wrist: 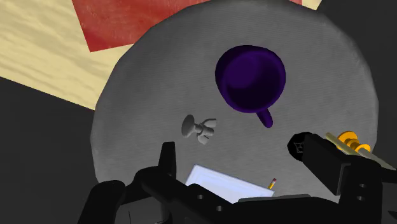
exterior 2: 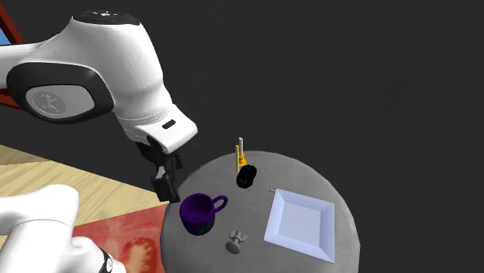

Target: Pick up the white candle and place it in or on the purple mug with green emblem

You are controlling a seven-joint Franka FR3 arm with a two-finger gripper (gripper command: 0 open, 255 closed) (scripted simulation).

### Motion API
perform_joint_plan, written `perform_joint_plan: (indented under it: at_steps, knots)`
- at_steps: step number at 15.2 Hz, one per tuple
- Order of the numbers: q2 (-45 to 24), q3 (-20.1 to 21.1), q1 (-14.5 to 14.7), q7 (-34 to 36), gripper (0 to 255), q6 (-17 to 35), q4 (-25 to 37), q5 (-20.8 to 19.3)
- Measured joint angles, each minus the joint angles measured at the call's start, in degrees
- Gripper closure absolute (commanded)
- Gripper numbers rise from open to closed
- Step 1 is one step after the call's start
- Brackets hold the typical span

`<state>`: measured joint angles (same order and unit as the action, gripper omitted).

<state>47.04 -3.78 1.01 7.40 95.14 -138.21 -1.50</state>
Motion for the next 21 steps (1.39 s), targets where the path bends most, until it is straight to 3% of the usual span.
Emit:
perform_joint_plan:
  at_steps: [8, 14, 21]
  knots:
    - [-7.93, 5.6, 2.1, 6.58, 0, 6.43, 0.86, 3.36]
    - [-18.63, 11.11, 3.74, 13.34, 0, 12.57, 4.98, 5.41]
    - [-32.32, 16.52, 4.9, 21.09, 0, 17.9, 12.78, 4.95]
